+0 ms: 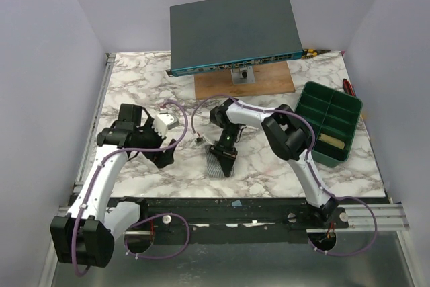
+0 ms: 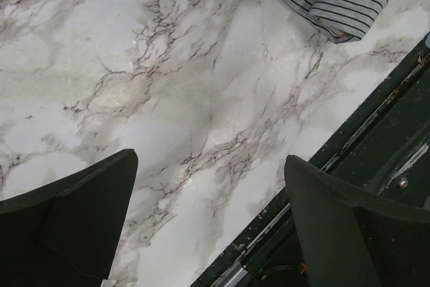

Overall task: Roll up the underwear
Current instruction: Roll the underwear to the center of the board.

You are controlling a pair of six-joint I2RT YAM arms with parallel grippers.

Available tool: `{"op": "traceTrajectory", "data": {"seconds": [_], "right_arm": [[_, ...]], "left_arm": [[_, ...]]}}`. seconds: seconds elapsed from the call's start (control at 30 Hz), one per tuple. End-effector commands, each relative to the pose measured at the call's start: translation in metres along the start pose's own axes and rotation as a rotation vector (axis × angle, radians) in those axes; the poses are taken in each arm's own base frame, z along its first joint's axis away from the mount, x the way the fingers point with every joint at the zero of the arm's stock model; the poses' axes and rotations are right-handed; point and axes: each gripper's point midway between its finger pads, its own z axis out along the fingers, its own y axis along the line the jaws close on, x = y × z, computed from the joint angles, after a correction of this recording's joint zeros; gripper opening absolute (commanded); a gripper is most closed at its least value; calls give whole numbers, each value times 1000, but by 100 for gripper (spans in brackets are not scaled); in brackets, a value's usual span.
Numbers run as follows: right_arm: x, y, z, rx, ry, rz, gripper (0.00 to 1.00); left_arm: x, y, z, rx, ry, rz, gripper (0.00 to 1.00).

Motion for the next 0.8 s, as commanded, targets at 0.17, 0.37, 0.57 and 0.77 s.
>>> {"op": "traceTrajectory", "data": {"seconds": [0.17, 0.37, 0.57, 0.77], "right_arm": [[28, -73, 35, 135, -37, 174, 6], [36, -72, 33, 83, -69, 234, 6], [48, -72, 30, 66, -46, 225, 6], [68, -75, 22, 63, -17, 238, 6]], "left_arm": [[-12, -25, 18, 34, 38, 244, 99], [-27, -47, 45, 94, 72, 351, 99], [-41, -80, 80, 183, 109, 409, 99], [-57, -117, 117, 236, 139, 436, 99]]}}
